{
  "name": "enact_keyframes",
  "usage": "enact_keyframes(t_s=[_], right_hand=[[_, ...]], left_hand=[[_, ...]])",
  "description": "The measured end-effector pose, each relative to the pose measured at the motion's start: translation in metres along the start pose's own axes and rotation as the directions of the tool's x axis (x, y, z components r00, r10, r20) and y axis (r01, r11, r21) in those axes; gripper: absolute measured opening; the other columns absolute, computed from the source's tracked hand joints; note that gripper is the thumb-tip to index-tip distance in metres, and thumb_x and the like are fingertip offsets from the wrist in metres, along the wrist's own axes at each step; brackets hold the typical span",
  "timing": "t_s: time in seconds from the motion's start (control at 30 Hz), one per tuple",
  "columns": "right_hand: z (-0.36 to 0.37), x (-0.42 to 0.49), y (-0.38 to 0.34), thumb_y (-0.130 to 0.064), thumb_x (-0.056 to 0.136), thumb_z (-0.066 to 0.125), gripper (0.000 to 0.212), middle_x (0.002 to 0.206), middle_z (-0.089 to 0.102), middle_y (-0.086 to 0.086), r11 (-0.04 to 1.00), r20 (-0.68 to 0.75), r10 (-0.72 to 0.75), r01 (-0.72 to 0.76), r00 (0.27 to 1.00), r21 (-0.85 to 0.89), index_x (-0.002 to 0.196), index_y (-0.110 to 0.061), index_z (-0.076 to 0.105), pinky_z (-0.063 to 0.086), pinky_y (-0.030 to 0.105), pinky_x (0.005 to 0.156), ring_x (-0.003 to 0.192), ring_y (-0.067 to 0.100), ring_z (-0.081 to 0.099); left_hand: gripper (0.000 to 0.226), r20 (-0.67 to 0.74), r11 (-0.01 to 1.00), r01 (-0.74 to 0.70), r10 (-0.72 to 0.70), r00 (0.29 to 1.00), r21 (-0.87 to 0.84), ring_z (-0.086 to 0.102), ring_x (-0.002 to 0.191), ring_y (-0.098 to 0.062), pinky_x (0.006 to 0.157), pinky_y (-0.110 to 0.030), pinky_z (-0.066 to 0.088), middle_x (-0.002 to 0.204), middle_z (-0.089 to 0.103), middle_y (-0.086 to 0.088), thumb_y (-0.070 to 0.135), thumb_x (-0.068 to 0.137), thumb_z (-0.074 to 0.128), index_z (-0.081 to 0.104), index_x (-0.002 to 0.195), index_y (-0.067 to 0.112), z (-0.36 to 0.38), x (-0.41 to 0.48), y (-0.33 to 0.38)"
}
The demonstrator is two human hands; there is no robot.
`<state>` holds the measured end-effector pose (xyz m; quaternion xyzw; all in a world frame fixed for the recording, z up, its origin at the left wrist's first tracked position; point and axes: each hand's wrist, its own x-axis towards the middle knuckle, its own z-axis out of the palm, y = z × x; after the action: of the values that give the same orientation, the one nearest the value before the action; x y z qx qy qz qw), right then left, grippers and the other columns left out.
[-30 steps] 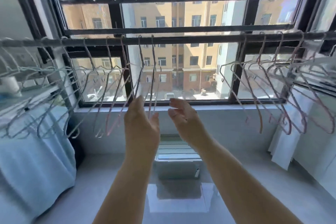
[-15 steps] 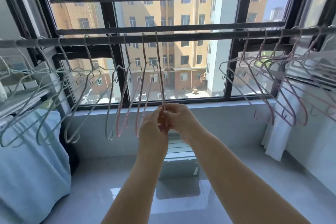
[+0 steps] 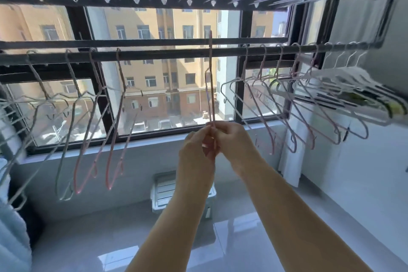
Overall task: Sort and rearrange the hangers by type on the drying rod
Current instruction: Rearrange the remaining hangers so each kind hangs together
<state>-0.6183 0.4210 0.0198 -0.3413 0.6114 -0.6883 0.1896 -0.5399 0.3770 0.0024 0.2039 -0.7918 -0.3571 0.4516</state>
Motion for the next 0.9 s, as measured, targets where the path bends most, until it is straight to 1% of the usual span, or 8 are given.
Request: enact_keyframes(t_s=[0.1,0.17,0.27,0.33,0.47,0.57,0.7,0.9], right_hand=[[-0.022,0.000,0.001,-0.003,0.091,0.050,0.016,0.052,0.063,-0.008,1.000,-0.032,0.015,-0.016,0.999,-0.025,0.091,-0.005,0.066,0.043,0.015,0.046,0.047,0.003,0.060],[-0.034,0.002,0.000,-0.007,0.089,0.054,0.015,0.051,0.063,-0.010,0.997,-0.052,0.013,-0.017,0.999,-0.071,0.086,-0.012,0.068,0.043,0.017,0.047,0.048,0.003,0.059],[-0.046,0.004,0.001,-0.009,0.089,0.055,0.020,0.052,0.065,-0.010,0.995,-0.049,0.021,-0.026,0.999,-0.094,0.077,-0.020,0.068,0.042,0.018,0.049,0.050,0.003,0.060],[-0.051,0.005,0.002,-0.010,0.089,0.055,0.021,0.053,0.065,-0.010,0.994,-0.040,0.022,-0.026,0.999,-0.102,0.077,-0.020,0.068,0.043,0.019,0.051,0.052,0.003,0.061],[-0.056,0.010,0.006,-0.010,0.090,0.053,0.020,0.057,0.067,-0.009,0.995,-0.032,0.034,-0.037,0.999,-0.090,0.081,-0.019,0.068,0.044,0.021,0.054,0.055,0.005,0.062],[-0.056,0.014,0.010,-0.009,0.091,0.052,0.018,0.062,0.066,-0.005,0.993,-0.036,0.046,-0.049,0.998,-0.103,0.085,-0.014,0.068,0.044,0.021,0.054,0.057,0.008,0.061],[-0.056,0.016,0.013,-0.009,0.091,0.051,0.018,0.063,0.066,-0.003,0.992,-0.037,0.059,-0.063,0.998,-0.107,0.087,-0.010,0.069,0.044,0.020,0.054,0.057,0.008,0.062],[-0.056,0.015,0.015,-0.007,0.092,0.049,0.020,0.070,0.066,0.001,0.990,-0.055,0.093,-0.099,0.994,-0.104,0.087,-0.013,0.068,0.047,0.023,0.058,0.063,0.011,0.062]], left_hand=[[0.036,0.043,1.000,-0.010,0.010,0.999,-0.005,0.055,0.068,0.000,0.063,-0.007,0.046,0.084,0.054,0.009,-0.004,0.079,0.061,0.063,0.112,0.011,0.019,0.002,0.006],[0.033,0.070,1.000,-0.025,0.025,0.997,0.006,0.055,0.066,-0.002,0.065,-0.011,0.046,0.080,0.052,0.013,-0.005,0.077,0.061,0.065,0.104,0.013,0.030,0.003,0.009],[0.030,0.080,0.999,-0.032,0.031,0.996,0.018,0.052,0.063,0.002,0.060,-0.003,0.042,0.080,0.054,0.010,-0.003,0.076,0.062,0.065,0.100,0.015,0.042,0.004,0.012],[0.028,0.087,0.999,-0.022,0.020,0.996,0.023,0.051,0.062,0.003,0.058,0.000,0.039,0.084,0.057,0.006,-0.001,0.077,0.063,0.065,0.099,0.016,0.047,0.004,0.013],[0.028,0.090,1.000,-0.010,0.010,0.996,0.007,0.053,0.064,0.002,0.060,-0.001,0.041,0.082,0.056,0.008,-0.001,0.076,0.064,0.066,0.099,0.015,0.050,0.004,0.013],[0.030,0.091,1.000,-0.004,0.002,0.996,0.019,0.054,0.067,0.001,0.066,-0.009,0.045,0.084,0.059,0.006,-0.002,0.076,0.064,0.065,0.100,0.016,0.052,0.005,0.012],[0.032,0.097,1.000,0.026,-0.026,0.995,0.002,0.058,0.069,-0.006,0.067,-0.016,0.050,0.085,0.061,0.003,-0.001,0.077,0.064,0.064,0.102,0.018,0.054,0.006,0.008],[0.030,0.101,0.999,0.040,-0.040,0.994,0.006,0.057,0.068,-0.008,0.061,-0.008,0.044,0.085,0.063,0.002,0.004,0.077,0.066,0.063,0.103,0.018,0.058,0.005,0.002]])
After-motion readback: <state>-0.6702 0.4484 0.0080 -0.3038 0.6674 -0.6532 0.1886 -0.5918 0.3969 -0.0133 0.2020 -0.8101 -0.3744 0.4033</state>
